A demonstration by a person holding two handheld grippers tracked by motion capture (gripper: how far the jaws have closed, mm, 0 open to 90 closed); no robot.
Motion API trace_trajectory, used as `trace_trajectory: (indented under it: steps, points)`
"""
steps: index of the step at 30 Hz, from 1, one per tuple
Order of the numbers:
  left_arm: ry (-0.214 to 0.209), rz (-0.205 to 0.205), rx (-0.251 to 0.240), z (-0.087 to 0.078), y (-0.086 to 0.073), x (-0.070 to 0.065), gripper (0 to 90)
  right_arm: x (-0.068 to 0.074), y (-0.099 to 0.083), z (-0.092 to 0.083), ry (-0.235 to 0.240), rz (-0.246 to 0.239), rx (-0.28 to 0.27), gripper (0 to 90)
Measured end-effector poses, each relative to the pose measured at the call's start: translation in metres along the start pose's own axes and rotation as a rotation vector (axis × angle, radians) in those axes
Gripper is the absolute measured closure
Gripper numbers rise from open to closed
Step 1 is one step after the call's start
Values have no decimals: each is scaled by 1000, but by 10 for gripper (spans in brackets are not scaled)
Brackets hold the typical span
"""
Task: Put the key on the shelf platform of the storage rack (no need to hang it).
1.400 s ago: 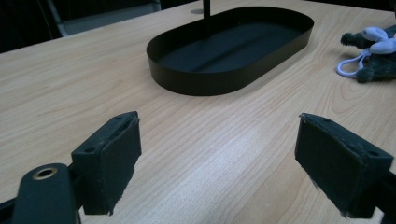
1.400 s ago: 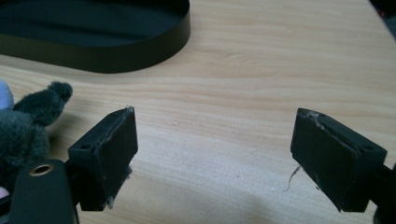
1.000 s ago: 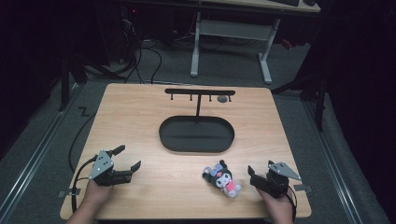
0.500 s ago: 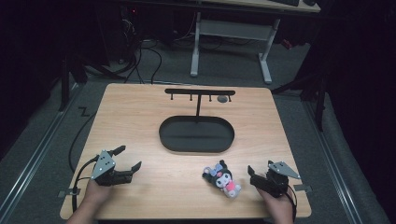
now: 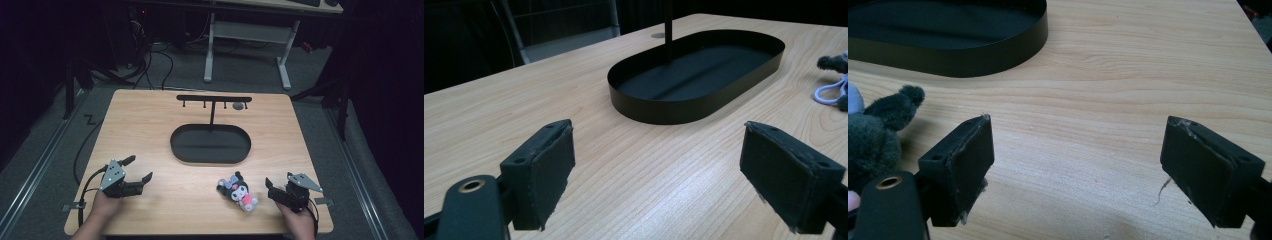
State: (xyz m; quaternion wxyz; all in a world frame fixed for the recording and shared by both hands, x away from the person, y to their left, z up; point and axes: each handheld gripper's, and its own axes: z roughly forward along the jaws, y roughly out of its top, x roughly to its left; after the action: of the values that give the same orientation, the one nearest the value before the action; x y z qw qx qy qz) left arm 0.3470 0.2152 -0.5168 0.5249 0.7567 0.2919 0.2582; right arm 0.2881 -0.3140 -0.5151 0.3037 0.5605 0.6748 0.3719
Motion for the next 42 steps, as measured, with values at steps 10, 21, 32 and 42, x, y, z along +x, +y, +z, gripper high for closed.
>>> trace_trajectory:
  steps: [10,21,32,42]
  points:
    - [-17,0,37,3,0,-1,153,0,4,-2,-5,-60,49,145]
    - [-24,36,67,5,1,-4,154,11,8,-2,-22,-137,110,146]
    - [-18,47,87,6,0,-8,154,15,16,-1,6,-131,136,146]
    - [-31,42,70,5,-1,-7,154,16,27,4,-15,-127,245,147]
